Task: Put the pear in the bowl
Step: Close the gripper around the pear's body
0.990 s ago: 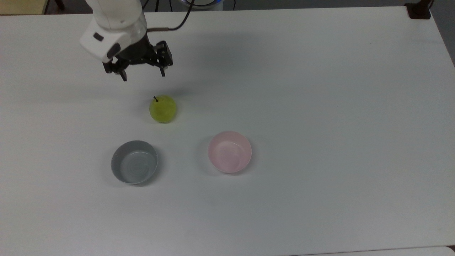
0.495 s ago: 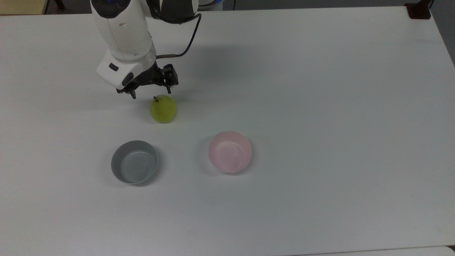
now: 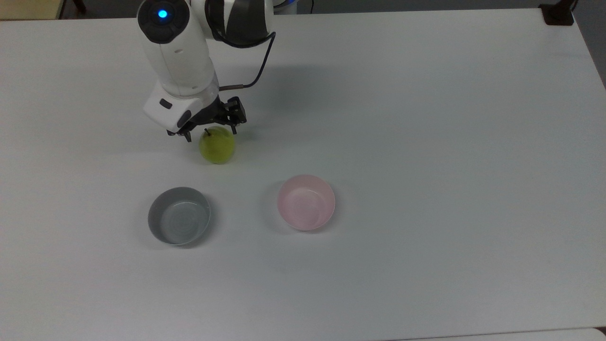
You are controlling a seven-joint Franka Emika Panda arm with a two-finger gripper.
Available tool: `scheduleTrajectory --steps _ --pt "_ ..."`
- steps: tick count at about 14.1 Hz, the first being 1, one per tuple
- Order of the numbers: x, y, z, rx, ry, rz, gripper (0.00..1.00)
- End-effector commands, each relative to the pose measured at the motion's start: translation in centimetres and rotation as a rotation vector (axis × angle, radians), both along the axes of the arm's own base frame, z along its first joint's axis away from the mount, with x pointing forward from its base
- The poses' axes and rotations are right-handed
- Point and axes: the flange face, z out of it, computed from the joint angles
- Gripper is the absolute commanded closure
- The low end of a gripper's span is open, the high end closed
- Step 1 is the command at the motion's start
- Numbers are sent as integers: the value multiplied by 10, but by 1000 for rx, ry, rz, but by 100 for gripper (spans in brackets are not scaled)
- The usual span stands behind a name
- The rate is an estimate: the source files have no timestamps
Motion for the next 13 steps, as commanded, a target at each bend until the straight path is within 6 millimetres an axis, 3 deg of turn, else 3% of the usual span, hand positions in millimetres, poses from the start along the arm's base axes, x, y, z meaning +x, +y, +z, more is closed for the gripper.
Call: scheduleTrajectory --steps 1,5,8,13 --pt "3 12 -9 -13 -29 -5 5" --pt "2 11 -9 -29 -22 16 29" --pt "1 7 -7 -30 -15 13 34" --pt "0 8 -6 -30 -9 14 60"
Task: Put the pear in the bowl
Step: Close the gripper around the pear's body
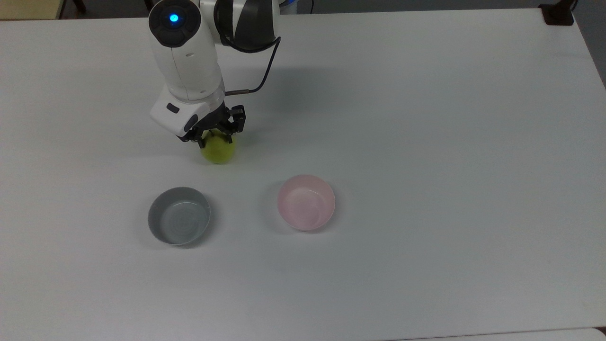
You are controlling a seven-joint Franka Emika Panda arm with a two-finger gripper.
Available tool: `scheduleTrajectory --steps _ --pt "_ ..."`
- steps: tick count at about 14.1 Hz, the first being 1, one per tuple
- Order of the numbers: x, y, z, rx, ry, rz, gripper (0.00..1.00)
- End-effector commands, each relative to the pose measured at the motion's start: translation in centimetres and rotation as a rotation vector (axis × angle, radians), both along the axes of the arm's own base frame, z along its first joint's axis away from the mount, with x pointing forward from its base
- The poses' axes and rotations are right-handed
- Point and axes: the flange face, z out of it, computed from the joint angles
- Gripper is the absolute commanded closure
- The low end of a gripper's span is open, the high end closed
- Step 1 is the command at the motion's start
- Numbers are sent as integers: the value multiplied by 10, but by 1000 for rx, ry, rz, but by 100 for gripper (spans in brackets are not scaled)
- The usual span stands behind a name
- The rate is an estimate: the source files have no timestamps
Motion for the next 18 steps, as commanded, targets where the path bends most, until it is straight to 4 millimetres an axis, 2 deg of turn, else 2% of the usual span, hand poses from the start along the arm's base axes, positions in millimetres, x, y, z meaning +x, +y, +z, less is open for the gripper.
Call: scheduleTrajectory --steps 1,8,12,18 --pt "-5 1 -2 -13 13 0 61" --pt "-7 -1 15 -13 14 -14 61" --pt "-2 -4 31 -15 14 -22 61" --pt "-2 -3 33 -15 16 -20 62"
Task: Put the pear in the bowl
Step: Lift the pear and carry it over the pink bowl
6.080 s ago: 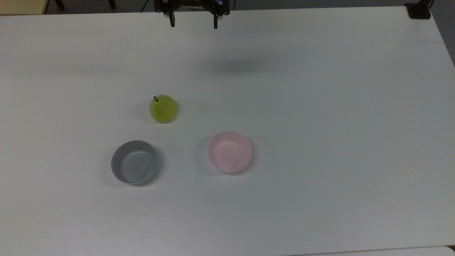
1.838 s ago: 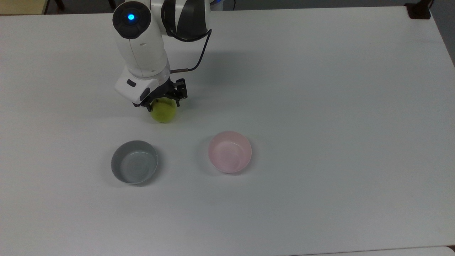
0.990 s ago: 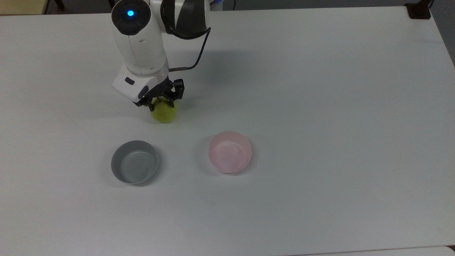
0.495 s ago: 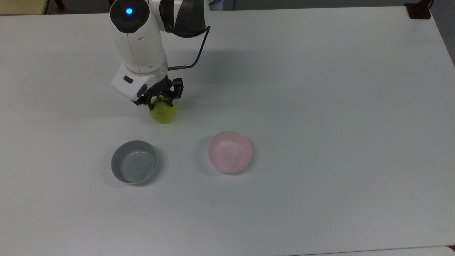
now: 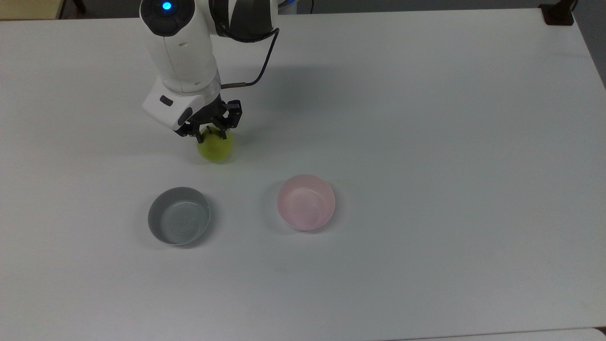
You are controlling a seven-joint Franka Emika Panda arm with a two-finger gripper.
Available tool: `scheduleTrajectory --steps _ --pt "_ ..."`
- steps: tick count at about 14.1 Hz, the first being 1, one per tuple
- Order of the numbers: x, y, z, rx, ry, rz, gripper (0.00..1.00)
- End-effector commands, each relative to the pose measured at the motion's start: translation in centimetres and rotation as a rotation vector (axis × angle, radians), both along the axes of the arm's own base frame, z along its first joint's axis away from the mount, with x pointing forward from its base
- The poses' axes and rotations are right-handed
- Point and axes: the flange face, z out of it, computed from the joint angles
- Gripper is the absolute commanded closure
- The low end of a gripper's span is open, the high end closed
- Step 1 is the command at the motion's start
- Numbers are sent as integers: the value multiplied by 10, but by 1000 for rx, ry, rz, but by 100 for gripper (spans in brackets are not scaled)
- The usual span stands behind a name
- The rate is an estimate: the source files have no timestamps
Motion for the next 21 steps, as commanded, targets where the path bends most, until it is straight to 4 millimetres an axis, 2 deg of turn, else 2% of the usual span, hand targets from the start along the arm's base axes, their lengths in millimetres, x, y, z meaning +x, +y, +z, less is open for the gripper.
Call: scheduleTrajectory --steps 1,5,8,12,13,15,17,21 --pt "-4 0 10 -14 10 -15 62" --pt "7 2 35 -10 -40 -25 62" --pt "18 13 63 -11 -78 -75 62" --pt "29 49 93 -11 -145 -114 62" --pt "30 64 97 -10 -153 -112 62" --pt "31 91 94 -6 -153 -99 62" --pt "32 110 93 -1 -162 -112 62" --pt "43 134 84 9 -180 -99 62"
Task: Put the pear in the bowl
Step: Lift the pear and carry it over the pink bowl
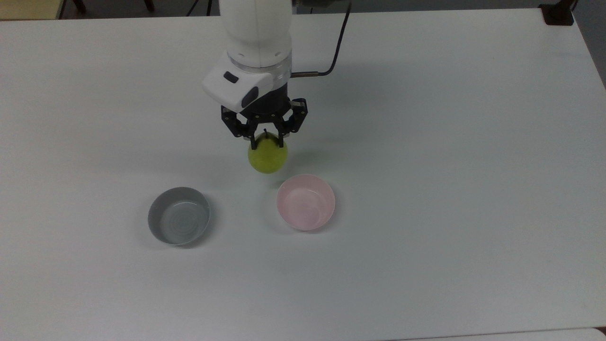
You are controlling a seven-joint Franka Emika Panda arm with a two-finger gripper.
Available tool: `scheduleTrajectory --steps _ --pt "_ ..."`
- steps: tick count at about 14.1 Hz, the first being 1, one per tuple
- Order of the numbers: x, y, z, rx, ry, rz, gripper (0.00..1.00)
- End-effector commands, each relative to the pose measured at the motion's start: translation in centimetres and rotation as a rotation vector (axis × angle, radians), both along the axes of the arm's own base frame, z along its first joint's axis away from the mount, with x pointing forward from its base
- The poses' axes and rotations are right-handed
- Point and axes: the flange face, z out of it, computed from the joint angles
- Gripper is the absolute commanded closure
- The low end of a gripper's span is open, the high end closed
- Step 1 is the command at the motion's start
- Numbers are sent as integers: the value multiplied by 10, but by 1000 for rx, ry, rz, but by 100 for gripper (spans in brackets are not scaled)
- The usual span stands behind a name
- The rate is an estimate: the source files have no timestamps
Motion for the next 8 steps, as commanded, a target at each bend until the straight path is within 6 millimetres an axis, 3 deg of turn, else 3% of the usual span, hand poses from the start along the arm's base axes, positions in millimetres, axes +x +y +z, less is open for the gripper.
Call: scheduleTrajectory --steps 1,8 --pt "15 18 -1 -3 -57 4 61" --pt "32 44 -41 14 -120 35 61"
